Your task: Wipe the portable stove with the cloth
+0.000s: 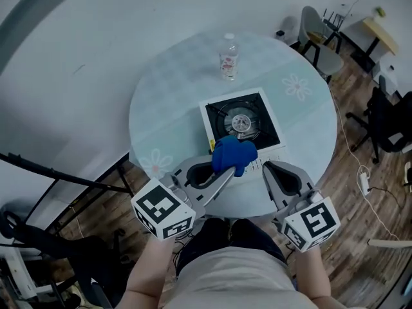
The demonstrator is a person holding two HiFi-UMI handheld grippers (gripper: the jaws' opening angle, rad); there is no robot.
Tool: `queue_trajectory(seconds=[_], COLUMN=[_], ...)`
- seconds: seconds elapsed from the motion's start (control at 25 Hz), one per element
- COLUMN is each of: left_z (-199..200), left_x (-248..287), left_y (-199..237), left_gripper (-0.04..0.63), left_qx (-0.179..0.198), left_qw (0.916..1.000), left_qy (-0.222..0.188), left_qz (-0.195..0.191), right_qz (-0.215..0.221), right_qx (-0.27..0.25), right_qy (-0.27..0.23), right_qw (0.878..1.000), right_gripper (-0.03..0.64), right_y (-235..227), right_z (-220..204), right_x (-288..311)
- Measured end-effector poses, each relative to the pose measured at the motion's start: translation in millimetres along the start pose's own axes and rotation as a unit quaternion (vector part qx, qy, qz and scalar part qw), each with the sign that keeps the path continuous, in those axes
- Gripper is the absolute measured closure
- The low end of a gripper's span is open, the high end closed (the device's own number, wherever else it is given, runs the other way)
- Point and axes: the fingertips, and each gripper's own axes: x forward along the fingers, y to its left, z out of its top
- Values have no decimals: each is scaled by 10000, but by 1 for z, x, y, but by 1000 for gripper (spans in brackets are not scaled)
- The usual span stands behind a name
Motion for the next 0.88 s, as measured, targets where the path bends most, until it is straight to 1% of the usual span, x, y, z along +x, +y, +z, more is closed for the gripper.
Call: queue_trajectory(seconds=[0.08,0.16,0.32,0.44,0.56,0.68,0.88], left_z=[2,3,5,4,2,1,-4], left_x=[-7,-15,-32,-44,-53,-57,-56], left_y=[1,1,4,8,11,13,14], left_gripper=[537,537,537,537,537,537,537], left_qx=[15,-68,-415,-436,-415,-475,-544], left_qw=[10000,9998,9972,9954,9942,9924,9921], left_qy=[-43,-149,-599,-825,-915,-1026,-1021], left_qz=[32,74,151,234,392,487,487], right_qz=[81,140,170,310,409,468,484], right_qx=[-59,-76,-30,-87,-119,-173,-278], right_qy=[-8,-23,-137,-194,-249,-277,-140], right_qw=[9999,9999,9998,9993,9988,9984,9983], right_gripper=[595,595,594,595,594,594,595], right_y=[9,18,30,44,53,55,52], right_z=[3,6,12,14,18,19,12], right_x=[4,6,10,18,22,23,26])
